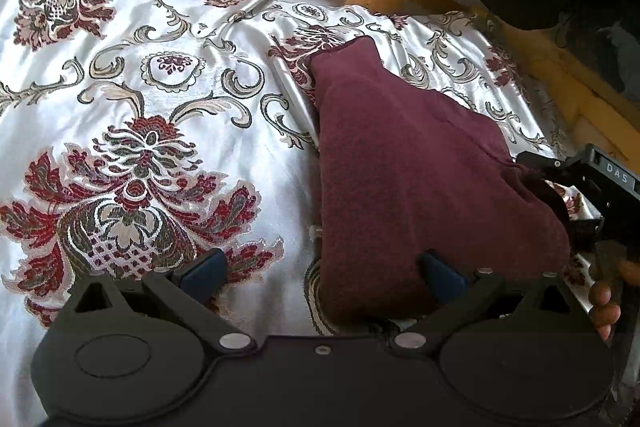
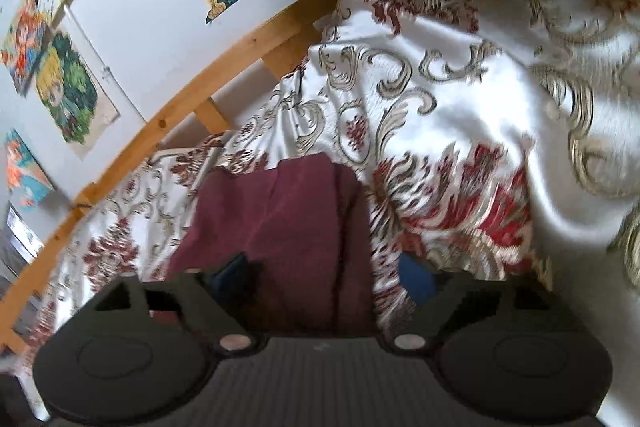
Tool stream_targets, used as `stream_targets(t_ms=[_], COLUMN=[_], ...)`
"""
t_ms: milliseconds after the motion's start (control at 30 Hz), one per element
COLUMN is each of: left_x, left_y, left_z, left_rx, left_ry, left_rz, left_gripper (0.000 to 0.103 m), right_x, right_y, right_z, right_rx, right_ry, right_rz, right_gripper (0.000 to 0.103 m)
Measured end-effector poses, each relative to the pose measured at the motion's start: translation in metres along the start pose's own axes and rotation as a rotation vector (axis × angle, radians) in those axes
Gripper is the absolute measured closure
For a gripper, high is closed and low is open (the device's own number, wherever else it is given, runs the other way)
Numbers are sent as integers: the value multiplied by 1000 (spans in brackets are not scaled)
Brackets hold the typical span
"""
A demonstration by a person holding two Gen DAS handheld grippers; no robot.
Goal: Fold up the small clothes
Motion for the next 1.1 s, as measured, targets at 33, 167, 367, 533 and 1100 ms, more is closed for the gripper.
stream_targets(t_ms=[33,167,367,533,1100], left_x=[0,0,0,0,-7], left_y=[0,0,-2,-3,5], left_z=[-1,-3,-8,-10,-1], left_rx=[8,30,63,72,26], left_ry=[-1,9,4,-7,45], left_rz=[0,-6,-3,3,-25], left_gripper=[1,1,1,1,1], right_x=[4,18,26,23,30], right_y=[1,-6,-27,-52,-7], right_z=[0,-13,-17,-10,-7], right_rx=[20,176,249,204,50], right_ry=[-2,-135,-146,-50,-50], right_rz=[-13,-20,-32,17,8], right_gripper=[14,16,15,3,1])
Point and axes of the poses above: each gripper's, at about its wrist camera, not at the fingertips, and y roughly the way its jaws point, z to its right, x to its underside, the point moved 3 cm from there along y, roughly the way its jaws point, and after that the axes turned 5 degrees about x, right-handed, at the moved point
